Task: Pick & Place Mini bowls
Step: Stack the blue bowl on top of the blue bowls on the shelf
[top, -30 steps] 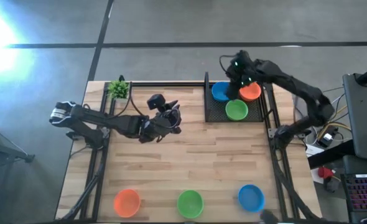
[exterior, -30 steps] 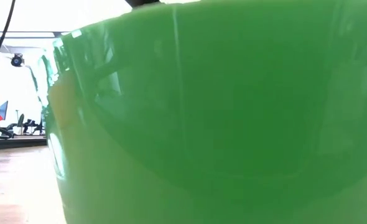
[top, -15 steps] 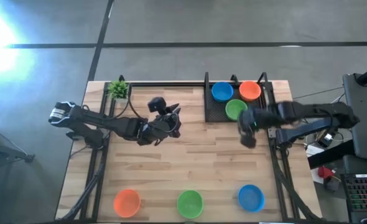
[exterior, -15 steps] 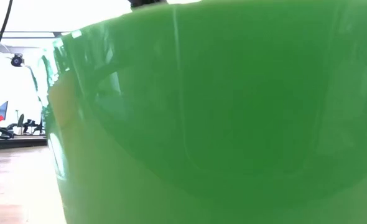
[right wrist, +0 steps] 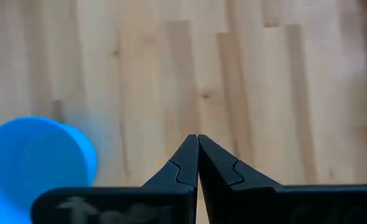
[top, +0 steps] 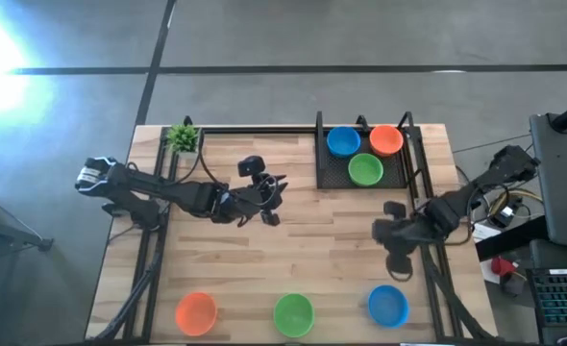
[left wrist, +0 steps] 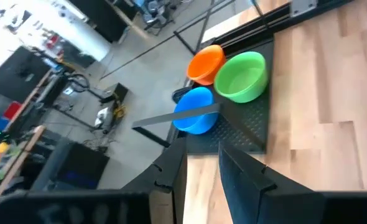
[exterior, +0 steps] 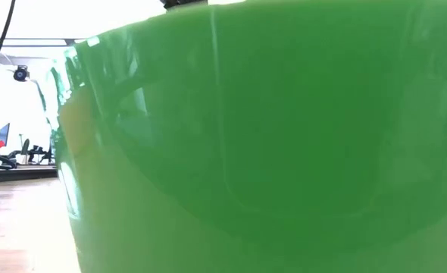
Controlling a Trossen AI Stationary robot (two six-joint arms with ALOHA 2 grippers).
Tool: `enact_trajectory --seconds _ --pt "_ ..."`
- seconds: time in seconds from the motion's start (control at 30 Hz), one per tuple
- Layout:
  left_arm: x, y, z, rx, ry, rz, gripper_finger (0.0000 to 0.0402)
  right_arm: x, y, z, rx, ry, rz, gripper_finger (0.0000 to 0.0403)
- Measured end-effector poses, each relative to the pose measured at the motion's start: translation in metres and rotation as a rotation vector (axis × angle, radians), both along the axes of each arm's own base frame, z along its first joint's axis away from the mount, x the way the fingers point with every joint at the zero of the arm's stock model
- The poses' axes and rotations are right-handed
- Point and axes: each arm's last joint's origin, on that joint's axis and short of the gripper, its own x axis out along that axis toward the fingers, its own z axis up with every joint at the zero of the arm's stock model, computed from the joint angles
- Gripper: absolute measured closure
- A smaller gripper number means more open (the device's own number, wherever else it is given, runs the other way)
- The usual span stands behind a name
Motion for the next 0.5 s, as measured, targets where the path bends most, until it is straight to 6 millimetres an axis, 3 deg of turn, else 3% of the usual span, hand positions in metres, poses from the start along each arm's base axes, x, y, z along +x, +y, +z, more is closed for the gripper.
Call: enact_trajectory --seconds 0.2,0.5 --pt "0.001 -0.004 -0.003 -0.08 0.023 -0.13 0.0309 0.0 0.024 -0.008 -0.008 0.043 0.052 0.0394" --pt "0.001 -0.004 -0.004 -0.092 0.03 -0.139 0.0309 0.0 0.049 -0.023 0.041 0.109 0.019 0.0394"
